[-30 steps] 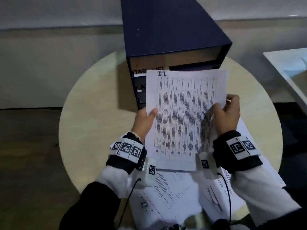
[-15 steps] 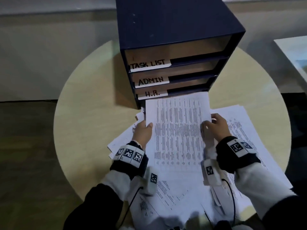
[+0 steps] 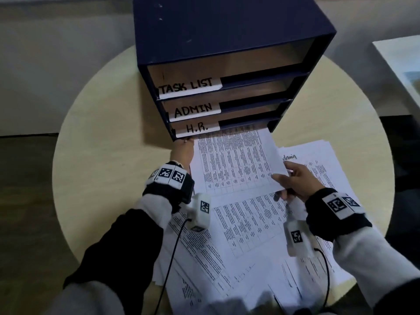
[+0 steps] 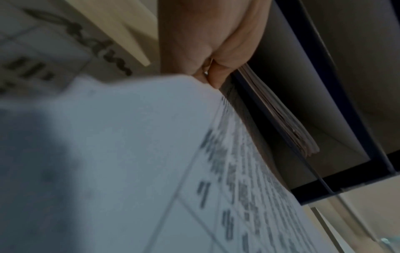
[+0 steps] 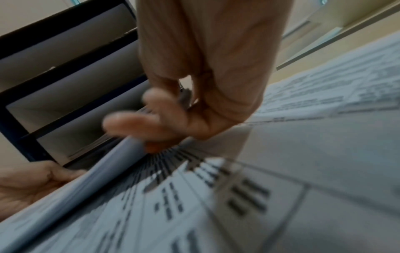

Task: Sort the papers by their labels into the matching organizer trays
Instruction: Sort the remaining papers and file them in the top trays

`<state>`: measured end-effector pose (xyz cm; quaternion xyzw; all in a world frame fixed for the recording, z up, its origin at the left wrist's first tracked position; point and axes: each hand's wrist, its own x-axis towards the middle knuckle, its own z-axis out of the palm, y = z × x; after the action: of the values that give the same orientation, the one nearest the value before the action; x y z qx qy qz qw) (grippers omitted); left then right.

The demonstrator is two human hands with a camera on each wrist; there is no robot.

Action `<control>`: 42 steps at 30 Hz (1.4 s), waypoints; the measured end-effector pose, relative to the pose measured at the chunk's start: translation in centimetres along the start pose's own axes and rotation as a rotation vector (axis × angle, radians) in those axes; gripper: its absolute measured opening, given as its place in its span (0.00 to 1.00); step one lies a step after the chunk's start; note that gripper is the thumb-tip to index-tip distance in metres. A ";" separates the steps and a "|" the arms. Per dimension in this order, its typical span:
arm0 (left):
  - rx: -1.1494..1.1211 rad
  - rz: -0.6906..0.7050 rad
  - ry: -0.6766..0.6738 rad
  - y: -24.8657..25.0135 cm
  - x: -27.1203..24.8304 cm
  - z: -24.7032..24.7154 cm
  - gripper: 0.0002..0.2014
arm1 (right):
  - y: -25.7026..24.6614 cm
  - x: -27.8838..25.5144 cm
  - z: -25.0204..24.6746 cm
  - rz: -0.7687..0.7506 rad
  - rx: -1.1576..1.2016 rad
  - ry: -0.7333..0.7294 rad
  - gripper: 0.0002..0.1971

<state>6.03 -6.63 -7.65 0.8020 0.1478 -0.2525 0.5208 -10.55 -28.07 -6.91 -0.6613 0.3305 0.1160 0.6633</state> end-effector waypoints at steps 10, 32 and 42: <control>0.180 0.209 -0.001 -0.7 -2.6 -0.3 0.26 | -3.1 3.2 1.0 -0.052 0.250 0.080 0.13; 0.286 0.217 0.109 -2.3 -2.3 -0.4 0.07 | -7.2 10.8 6.7 -0.085 0.216 0.475 0.13; 0.408 0.160 -0.094 -0.9 0.0 -0.4 0.14 | -6.1 11.7 6.0 0.000 0.079 0.426 0.03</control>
<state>5.67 -5.85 -8.23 0.8872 0.0053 -0.2721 0.3725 3.59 -26.30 -9.47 -0.6443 0.4674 -0.0395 0.6040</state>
